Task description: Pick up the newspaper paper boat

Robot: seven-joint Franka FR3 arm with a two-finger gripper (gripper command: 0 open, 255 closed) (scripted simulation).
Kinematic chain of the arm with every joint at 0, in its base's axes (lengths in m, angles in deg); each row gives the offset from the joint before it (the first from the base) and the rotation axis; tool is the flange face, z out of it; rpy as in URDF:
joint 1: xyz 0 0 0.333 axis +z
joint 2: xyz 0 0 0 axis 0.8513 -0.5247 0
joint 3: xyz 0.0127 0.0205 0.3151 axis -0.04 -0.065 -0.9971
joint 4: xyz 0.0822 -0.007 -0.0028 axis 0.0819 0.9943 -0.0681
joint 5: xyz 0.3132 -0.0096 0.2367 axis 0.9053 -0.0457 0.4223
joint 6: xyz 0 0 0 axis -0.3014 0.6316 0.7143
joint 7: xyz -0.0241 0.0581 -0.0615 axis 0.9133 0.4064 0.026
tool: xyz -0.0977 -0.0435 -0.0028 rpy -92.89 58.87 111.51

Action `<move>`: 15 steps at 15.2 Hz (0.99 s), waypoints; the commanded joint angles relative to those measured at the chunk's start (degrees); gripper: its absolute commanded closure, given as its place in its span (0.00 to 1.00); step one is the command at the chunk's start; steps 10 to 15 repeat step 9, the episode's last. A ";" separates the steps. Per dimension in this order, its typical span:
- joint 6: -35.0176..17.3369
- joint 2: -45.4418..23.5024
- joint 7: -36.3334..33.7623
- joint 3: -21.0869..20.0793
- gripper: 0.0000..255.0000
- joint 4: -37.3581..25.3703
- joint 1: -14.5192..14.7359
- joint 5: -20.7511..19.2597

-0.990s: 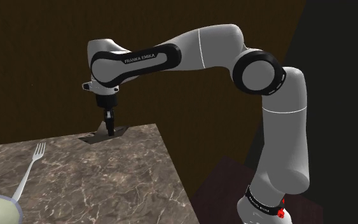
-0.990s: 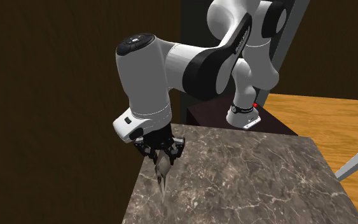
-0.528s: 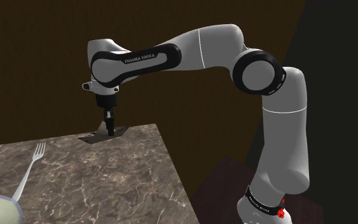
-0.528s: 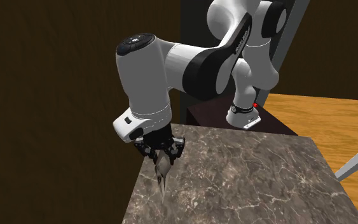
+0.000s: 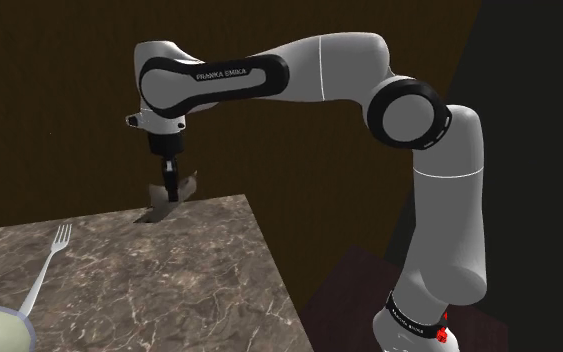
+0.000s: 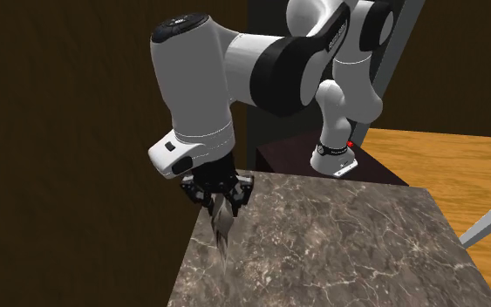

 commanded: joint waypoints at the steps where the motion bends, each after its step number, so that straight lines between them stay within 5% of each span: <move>1: 1.57 -0.09 -0.19 -0.05 1.00 -1.66 0.11 -0.03; 7: 6.39 -0.53 -0.52 -0.10 1.00 -6.91 0.29 -0.14; 15: 6.51 -0.54 -0.53 -0.10 1.00 -7.06 0.30 -0.15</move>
